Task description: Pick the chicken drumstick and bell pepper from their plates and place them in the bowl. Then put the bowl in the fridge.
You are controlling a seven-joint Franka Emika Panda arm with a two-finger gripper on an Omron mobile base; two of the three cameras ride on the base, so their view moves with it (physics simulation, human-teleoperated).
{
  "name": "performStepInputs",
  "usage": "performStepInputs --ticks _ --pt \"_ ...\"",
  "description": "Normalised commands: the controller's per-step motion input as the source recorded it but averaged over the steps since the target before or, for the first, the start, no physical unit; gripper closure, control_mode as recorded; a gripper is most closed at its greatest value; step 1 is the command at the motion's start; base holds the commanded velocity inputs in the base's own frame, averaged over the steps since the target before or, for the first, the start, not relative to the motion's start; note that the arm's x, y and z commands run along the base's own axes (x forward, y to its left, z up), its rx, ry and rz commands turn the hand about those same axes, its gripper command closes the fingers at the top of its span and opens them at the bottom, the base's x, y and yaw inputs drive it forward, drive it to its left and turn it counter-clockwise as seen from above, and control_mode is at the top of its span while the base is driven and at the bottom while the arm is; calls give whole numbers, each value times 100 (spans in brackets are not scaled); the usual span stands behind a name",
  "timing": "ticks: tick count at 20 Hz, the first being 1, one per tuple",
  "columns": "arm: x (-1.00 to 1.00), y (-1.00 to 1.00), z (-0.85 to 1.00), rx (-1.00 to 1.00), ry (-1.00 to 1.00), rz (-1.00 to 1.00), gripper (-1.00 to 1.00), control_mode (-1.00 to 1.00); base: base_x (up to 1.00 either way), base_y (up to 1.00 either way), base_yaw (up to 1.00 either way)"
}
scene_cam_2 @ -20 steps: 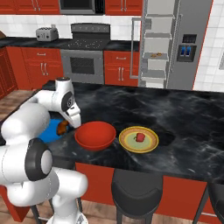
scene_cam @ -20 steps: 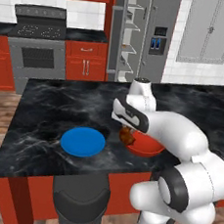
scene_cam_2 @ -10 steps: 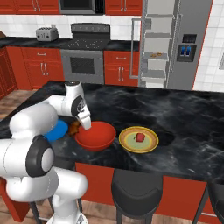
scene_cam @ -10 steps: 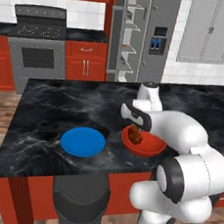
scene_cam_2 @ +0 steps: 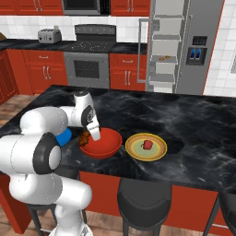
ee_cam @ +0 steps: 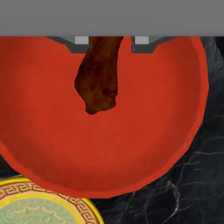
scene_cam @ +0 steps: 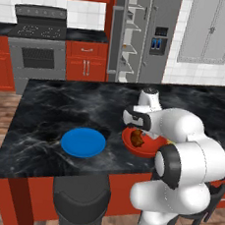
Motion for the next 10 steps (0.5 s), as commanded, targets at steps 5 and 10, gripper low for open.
performStepInputs --ticks 5,10 --pt "1 -27 -33 0 0 -1 100 -100 0 0 0" --pt "7 -22 -23 0 0 0 100 -100 0 0 0"
